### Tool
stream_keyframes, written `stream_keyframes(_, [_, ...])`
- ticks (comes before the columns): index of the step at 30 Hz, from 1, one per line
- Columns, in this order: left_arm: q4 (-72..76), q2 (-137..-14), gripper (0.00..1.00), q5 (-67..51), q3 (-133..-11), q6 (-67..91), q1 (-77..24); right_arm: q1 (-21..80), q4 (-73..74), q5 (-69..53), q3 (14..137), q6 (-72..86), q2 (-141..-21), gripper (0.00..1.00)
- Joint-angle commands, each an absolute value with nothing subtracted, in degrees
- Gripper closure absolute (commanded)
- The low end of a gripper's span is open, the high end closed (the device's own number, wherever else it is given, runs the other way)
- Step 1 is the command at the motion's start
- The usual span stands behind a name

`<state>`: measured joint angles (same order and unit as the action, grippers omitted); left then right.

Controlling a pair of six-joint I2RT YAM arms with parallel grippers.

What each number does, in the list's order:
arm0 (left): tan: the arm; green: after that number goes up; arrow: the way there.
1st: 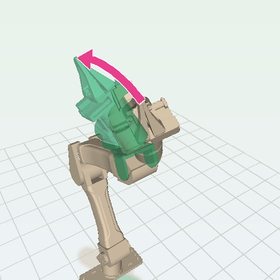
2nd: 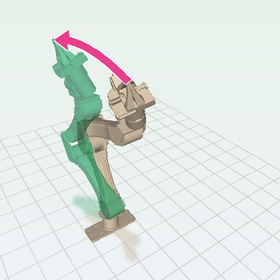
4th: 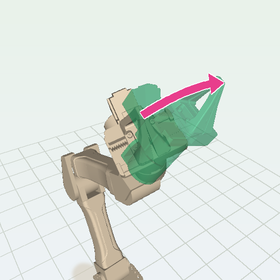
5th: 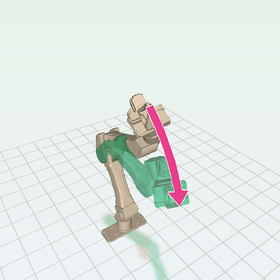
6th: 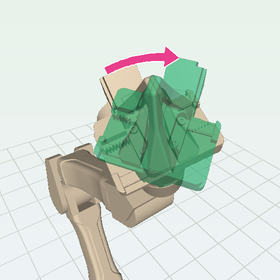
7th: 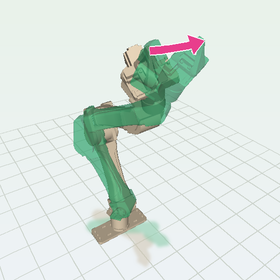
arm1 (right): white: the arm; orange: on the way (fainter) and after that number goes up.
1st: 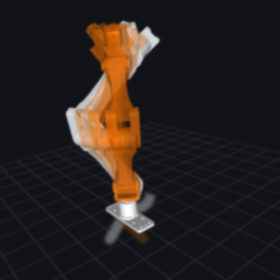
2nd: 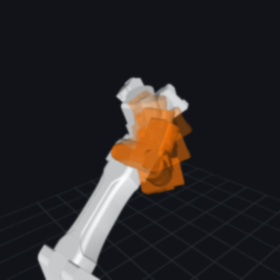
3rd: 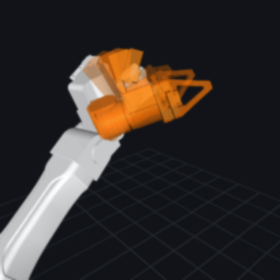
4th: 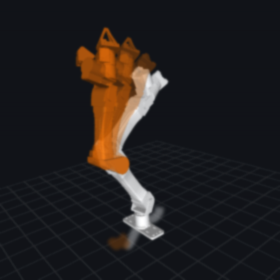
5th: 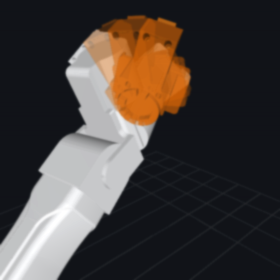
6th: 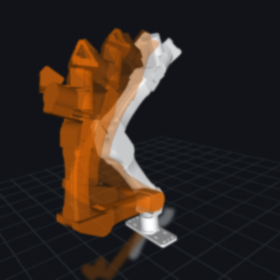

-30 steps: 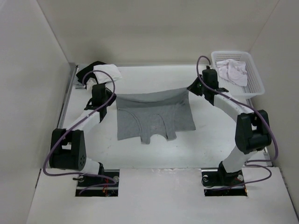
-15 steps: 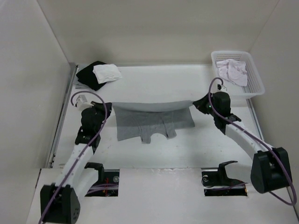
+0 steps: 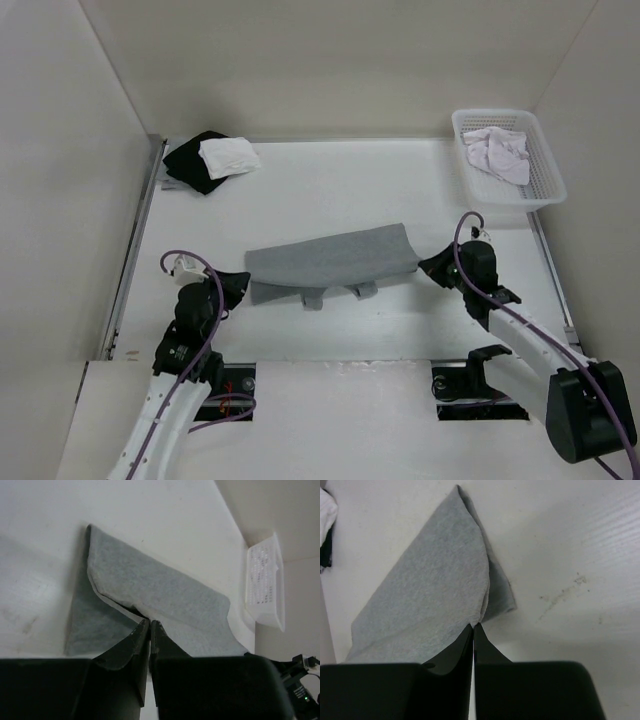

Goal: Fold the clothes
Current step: Fold the tank top

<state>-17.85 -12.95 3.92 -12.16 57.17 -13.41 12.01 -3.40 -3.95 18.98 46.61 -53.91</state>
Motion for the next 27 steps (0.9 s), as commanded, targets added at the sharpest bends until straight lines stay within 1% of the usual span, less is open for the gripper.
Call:
stream_keyframes(1, [-26.5,-10.7,0.93,5.0,-10.2,60.2,-15.0,11.4,-3.8,-2.5,17.5,49.3,-54.8,0.95])
stream_keyframes(2, [-26.6,-10.9,0.90,5.4,-10.8,60.4,-15.2,11.4,-3.8,-2.3,17.1,49.6,-54.8,0.91])
stream_keyframes(4, [-27.1,-11.8,0.80,8.1,-12.7,59.9,-14.5,11.6,-3.8,-1.4,16.4,49.4,-53.4,0.75])
stream_keyframes(6, [-25.9,-12.4,0.78,10.2,-14.1,58.3,-14.1,11.7,-3.3,-0.3,17.1,48.7,-52.2,0.58])
stream_keyframes(7, [-24.4,-13.2,0.79,10.5,-14.6,57.8,-14.0,11.6,-3.6,0.4,17.8,48.2,-52.5,0.52])
stream_keyframes(8, [-22.1,-14.8,0.80,10.4,-14.8,57.5,-14.2,11.7,-4.0,0.9,18.9,47.8,-53.8,0.47])
stream_keyframes(9, [-19.5,-17.2,0.81,9.9,-14.7,57.8,-14.9,11.7,-4.7,1.1,20.2,47.6,-55.9,0.45])
stream_keyframes(13, [-6.0,-29.9,0.81,9.0,-13.2,61.2,-21.6,11.7,-8.3,-1.2,25.3,45.3,-67.2,0.45])
stream_keyframes(15, [2.6,-38.9,0.80,10.7,-13.4,62.1,-27.6,11.6,-10.4,-2.5,27.1,45.5,-72.0,0.47])
stream_keyframes(17, [8.6,-47.0,0.79,12.5,-14.1,62.4,-32.1,11.7,-11.5,-3.3,28.3,45.7,-75.2,0.48])
stream_keyframes(19, [12.8,-53.1,0.78,12.8,-14.3,62.5,-33.2,12.2,-11.9,-3.4,28.8,46.3,-77.1,0.50])
stream_keyframes(21, [16.2,-58.3,0.78,11.9,-13.5,62.4,-31.9,13.2,-12.7,-2.9,28.5,46.9,-77.6,0.52])
stream_keyframes(23, [17.6,-61.4,0.78,10.3,-12.4,61.8,-28.4,13.6,-12.6,-3.1,28.3,47.0,-77.9,0.57])
stream_keyframes(25, [17.8,-62.7,0.79,8.0,-11.4,60.8,-22.8,14.6,-12.3,-3.3,27.6,47.2,-77.3,0.60])
stream_keyframes(27, [17.7,-63.3,0.79,5.8,-11.0,59.5,-16.6,16.1,-11.5,-3.9,27.0,47.1,-75.8,0.60])
